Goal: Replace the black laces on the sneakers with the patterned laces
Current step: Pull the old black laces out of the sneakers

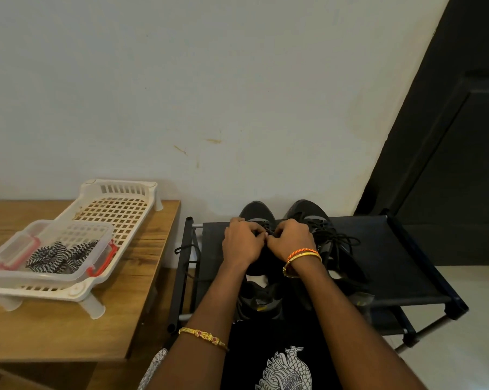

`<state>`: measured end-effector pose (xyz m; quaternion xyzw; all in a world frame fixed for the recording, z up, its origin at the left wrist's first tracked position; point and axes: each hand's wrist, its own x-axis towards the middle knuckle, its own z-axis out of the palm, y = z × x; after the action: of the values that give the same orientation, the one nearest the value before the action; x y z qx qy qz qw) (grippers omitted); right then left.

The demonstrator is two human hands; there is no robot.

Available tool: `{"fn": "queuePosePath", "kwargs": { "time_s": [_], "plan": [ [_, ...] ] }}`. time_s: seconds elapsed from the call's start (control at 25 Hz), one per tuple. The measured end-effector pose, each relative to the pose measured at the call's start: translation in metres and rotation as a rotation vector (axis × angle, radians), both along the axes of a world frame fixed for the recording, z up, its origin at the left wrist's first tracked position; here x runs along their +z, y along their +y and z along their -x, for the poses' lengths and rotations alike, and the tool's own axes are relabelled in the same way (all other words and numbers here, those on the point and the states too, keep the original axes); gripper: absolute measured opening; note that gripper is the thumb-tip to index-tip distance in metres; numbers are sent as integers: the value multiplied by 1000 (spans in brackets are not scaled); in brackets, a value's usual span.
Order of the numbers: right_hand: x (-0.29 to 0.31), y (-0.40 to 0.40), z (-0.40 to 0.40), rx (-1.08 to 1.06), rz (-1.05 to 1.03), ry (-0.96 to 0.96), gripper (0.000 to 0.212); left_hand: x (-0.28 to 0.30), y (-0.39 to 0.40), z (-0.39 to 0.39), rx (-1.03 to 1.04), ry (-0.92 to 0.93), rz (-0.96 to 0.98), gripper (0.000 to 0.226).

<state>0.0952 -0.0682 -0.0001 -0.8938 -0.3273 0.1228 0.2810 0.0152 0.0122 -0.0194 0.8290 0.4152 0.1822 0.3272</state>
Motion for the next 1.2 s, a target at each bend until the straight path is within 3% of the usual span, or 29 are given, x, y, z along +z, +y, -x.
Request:
{"fn": "queuePosePath", "kwargs": {
  "time_s": [0.16,0.28,0.36,0.44,0.6,0.68,0.76,0.92,1.08,1.2],
  "plan": [
    [1,-1,-1,-17,-19,24,18,-4,0,-3,81,-186,152,11],
    [0,-4,-3,-41,-33,63,17,11,3,2,332,-453,606,18],
    [0,-5,-6,-43,-41,86,17,17,8,8,369,-494,787,15],
    [0,-4,-7,-22,-26,79,16,16,8,9,284,-449,713,17],
    [1,-2,-8,26,-19,73,14,-4,5,0,71,-253,302,23],
    [1,-2,-8,31,-26,72,18,-10,2,-3,32,-132,101,17],
    [1,-3,-8,30,-29,69,21,-9,0,-5,38,-55,42,14],
    [-1,-3,-8,32,-29,68,16,-3,-1,-7,111,-191,186,19],
    [-3,-4,-9,23,-34,75,13,21,-2,4,190,-601,587,10],
    [-3,-5,-10,30,-40,97,15,44,-3,15,202,-876,728,13]
  ]
}}
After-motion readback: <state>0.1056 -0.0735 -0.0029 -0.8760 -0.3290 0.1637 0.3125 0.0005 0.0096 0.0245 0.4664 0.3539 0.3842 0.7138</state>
